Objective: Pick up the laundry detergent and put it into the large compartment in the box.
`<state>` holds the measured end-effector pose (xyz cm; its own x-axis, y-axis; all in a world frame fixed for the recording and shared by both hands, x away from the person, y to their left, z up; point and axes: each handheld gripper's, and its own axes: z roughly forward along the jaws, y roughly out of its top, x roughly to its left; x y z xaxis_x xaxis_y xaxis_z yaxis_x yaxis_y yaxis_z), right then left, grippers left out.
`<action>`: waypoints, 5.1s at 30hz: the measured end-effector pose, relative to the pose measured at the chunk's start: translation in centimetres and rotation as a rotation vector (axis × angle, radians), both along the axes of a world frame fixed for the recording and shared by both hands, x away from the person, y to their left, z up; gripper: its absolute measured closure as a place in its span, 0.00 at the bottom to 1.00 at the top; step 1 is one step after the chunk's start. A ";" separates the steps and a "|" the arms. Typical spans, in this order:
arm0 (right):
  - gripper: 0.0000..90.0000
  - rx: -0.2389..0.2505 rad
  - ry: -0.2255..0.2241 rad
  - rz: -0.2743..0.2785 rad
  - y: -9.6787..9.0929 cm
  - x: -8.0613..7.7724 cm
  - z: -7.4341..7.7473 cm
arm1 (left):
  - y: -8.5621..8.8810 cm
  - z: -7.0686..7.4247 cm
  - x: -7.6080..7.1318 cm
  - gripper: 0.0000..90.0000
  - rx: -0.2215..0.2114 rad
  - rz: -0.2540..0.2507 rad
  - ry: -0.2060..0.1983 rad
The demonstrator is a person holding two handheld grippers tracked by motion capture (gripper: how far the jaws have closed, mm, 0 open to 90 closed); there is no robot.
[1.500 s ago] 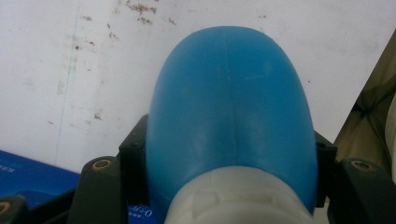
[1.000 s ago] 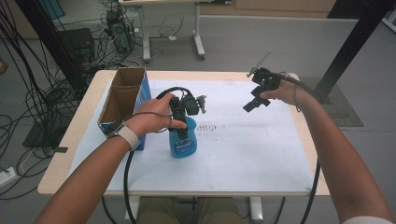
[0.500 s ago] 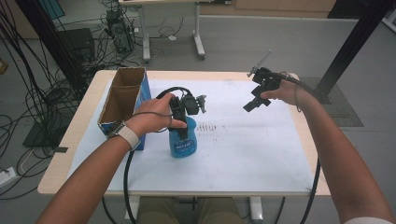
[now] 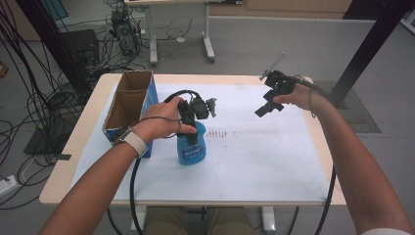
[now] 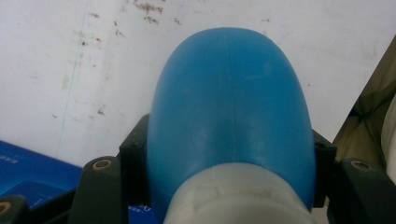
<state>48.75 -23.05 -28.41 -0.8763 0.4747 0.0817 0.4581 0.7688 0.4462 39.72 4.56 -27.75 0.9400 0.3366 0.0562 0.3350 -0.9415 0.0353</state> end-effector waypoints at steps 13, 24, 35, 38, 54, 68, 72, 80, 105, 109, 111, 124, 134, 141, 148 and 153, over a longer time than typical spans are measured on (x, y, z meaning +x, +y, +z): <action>0.10 0.005 -0.010 -0.005 -0.4 -0.4 0.4 | 0.1 3.3 -1.4 0.42 -0.006 0.070 -0.036; 0.10 0.010 -0.017 -0.007 -0.5 -0.8 0.7 | -0.2 7.3 -2.1 0.42 -0.029 0.147 -0.074; 0.10 0.018 -0.026 -0.012 -1.0 -1.2 1.2 | -0.4 9.9 -2.5 0.42 -0.024 0.203 -0.089; 0.10 0.019 -0.027 -0.011 -1.0 -1.2 1.2 | -0.2 10.7 -2.4 0.42 -0.028 0.240 -0.081; 0.10 0.028 -0.034 -0.008 -1.1 -1.4 1.5 | 0.5 13.7 -1.2 0.42 -0.010 0.356 -0.071; 0.10 0.025 -0.038 -0.007 -0.8 -1.3 1.7 | 1.7 15.5 0.0 0.42 -0.025 0.469 -0.096; 0.10 0.024 -0.042 -0.003 -0.6 -1.3 1.8 | 2.2 16.1 0.5 0.42 -0.026 0.510 -0.099; 0.10 0.023 -0.046 0.003 -0.4 -1.2 2.0 | 2.7 16.8 0.9 0.42 -0.029 0.544 -0.104; 0.10 0.034 -0.049 0.012 -0.4 -1.0 2.0 | 5.8 20.2 1.8 0.42 -0.054 0.751 -0.138; 0.10 0.034 -0.048 0.009 -0.6 -0.9 2.1 | 6.2 20.6 1.9 0.42 -0.051 0.761 -0.140; 0.10 0.036 -0.047 0.006 -0.7 -0.9 2.1 | 6.6 21.1 2.0 0.42 -0.057 0.785 -0.137; 0.11 0.041 -0.047 0.010 -0.6 -0.8 2.0 | 8.0 23.0 2.4 0.42 -0.067 0.862 -0.157; 0.11 0.039 -0.043 0.010 -0.6 -0.7 1.9 | 9.0 23.4 2.6 0.42 -0.053 0.914 -0.164; 0.11 0.032 -0.041 0.013 -0.7 -0.7 1.9 | 9.8 23.6 3.0 0.42 -0.063 0.953 -0.157; 0.11 0.036 -0.042 0.010 -0.9 -0.6 1.9 | 10.8 23.8 3.3 0.42 -0.062 0.995 -0.162; 0.11 0.035 -0.042 0.010 -1.0 -0.6 1.9 | 11.6 23.9 3.3 0.42 -0.058 1.019 -0.183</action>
